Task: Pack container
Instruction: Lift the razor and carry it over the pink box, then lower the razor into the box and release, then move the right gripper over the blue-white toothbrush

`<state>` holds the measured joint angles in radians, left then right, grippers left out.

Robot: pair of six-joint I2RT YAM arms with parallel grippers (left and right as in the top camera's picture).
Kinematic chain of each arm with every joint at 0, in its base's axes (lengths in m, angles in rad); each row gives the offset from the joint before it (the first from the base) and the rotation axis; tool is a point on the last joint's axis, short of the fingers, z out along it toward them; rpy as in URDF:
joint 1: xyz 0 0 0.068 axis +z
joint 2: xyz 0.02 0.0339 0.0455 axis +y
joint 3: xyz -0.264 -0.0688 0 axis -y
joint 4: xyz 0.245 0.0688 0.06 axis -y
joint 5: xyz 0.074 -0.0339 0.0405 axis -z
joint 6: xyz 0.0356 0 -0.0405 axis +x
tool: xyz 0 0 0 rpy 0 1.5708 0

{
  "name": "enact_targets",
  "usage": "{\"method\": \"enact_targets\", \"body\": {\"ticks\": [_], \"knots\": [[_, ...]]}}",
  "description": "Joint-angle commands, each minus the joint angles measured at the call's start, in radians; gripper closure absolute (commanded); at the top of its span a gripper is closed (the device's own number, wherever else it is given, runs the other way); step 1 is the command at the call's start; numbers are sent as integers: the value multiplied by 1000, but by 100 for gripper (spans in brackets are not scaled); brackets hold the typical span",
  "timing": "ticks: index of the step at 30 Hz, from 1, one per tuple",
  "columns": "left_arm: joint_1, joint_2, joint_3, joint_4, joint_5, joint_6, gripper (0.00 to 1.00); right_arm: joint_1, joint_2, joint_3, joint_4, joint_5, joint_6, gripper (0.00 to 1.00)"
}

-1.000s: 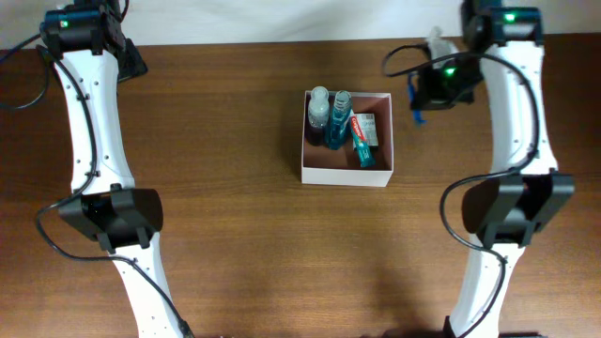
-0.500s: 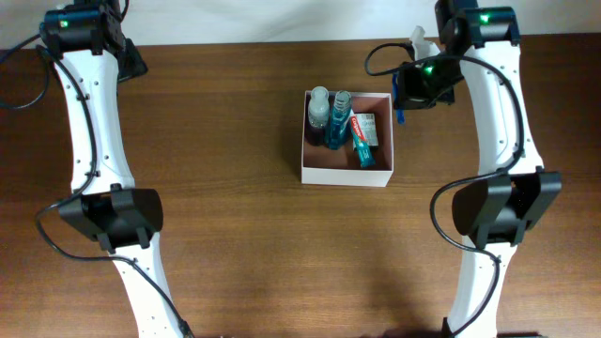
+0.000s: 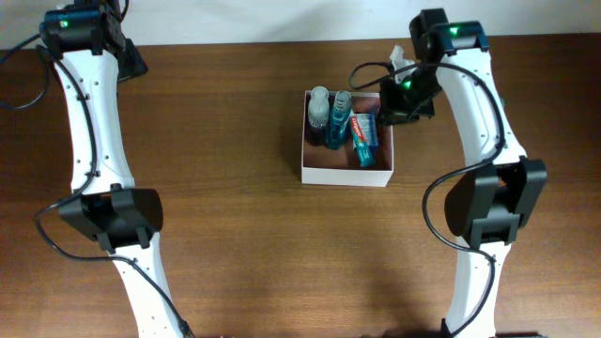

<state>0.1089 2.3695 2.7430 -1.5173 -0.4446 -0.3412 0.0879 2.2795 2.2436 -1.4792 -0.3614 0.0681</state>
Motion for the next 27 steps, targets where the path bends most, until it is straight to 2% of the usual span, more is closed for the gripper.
{"method": "enact_targets", "body": {"ticks": [1,10,13,18,21,24,27], "knots": [[5,5,-7,2,3,-10,1,5,18,-36,15,7,0,76],[5,5,-7,2,3,-10,1,-38,17,5,50,6,5,66],[5,5,-7,2,3,-10,1,-82,16,66,39,2,19,64],[5,5,-7,2,3,-10,1,-187,16,179,9,11,15,54],[5,5,-7,2,3,-10,1,-266,16,197,10,99,10,49],[5,5,-7,2,3,-10,1,-336,18,180,15,242,-81,48],[5,5,-7,2,3,-10,1,-382,18,150,41,301,-171,48]]}}
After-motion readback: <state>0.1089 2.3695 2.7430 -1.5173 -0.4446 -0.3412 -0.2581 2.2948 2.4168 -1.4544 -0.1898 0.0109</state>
